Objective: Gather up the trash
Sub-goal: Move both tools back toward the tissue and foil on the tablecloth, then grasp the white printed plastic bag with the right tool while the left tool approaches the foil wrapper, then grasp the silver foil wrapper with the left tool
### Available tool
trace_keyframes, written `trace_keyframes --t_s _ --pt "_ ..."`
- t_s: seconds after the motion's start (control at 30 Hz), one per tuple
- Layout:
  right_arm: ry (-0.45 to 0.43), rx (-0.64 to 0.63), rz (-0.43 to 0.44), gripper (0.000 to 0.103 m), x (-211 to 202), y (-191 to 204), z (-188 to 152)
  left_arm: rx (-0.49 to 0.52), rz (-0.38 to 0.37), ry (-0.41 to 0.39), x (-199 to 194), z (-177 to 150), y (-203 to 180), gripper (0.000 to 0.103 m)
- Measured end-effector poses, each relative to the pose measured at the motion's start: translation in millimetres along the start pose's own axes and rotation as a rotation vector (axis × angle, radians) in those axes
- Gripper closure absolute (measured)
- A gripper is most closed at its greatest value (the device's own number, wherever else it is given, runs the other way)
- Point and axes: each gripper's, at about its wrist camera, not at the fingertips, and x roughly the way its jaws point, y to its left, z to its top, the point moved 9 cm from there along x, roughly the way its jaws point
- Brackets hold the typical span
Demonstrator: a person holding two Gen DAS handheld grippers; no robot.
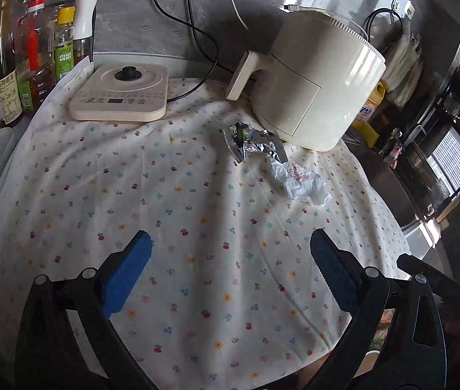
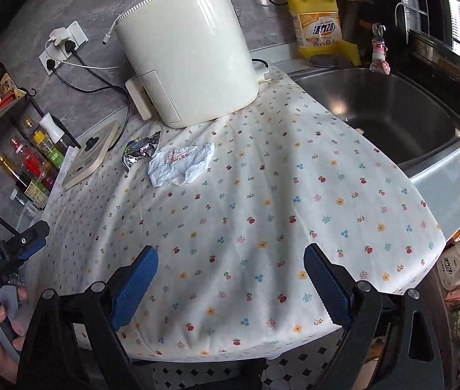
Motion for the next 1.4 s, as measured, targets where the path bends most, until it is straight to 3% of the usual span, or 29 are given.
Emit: trace_keyframes --t_s 0.4,0.63,0.67,0.73,0.77,0.8,0.83,1.0,1.4 --pt "0.057 -0.024 -0.035 0.014 93.2 53.4 49.2 -0.079 0.041 -0.012 15.5 39.2 77.7 0.006" --pt "0.112 -0.079 -0.054 0.018 135.0 71.3 55.2 -0.113 0.039 -0.010 33.8 51.7 93.9 0.006" --pt "0.120 -0.088 -0.054 0.022 138.7 72.2 54.6 -0.116 0.037 -0.010 36.6 53.8 94.4 0.006" --pt "0.145 -0.112 -0.057 0.039 146.8 73.0 52.0 -0.113 0.031 -0.010 41.6 58.1 93.2 0.006" --pt "0.140 -0.129 -0.081 0.054 146.8 70.9 52.5 -0.108 0.028 -0.008 44.9 60.6 91.7 0.006" --pt "0.143 -0.157 -0.105 0.084 146.7 70.5 52.6 -0.104 0.023 -0.006 48.3 63.2 89.9 0.006" --pt "0.157 -0.179 -0.120 0.101 146.7 70.4 51.8 -0.100 0.015 -0.006 51.5 65.6 87.4 0.006" --pt "0.106 -0.186 -0.113 0.101 122.9 67.7 57.8 -0.095 -0.045 0.021 77.3 70.5 68.4 0.006" --pt "0.035 -0.040 -0.164 0.101 57.0 15.7 52.3 0.033 -0.167 0.063 134.4 82.0 -11.8 0.006"
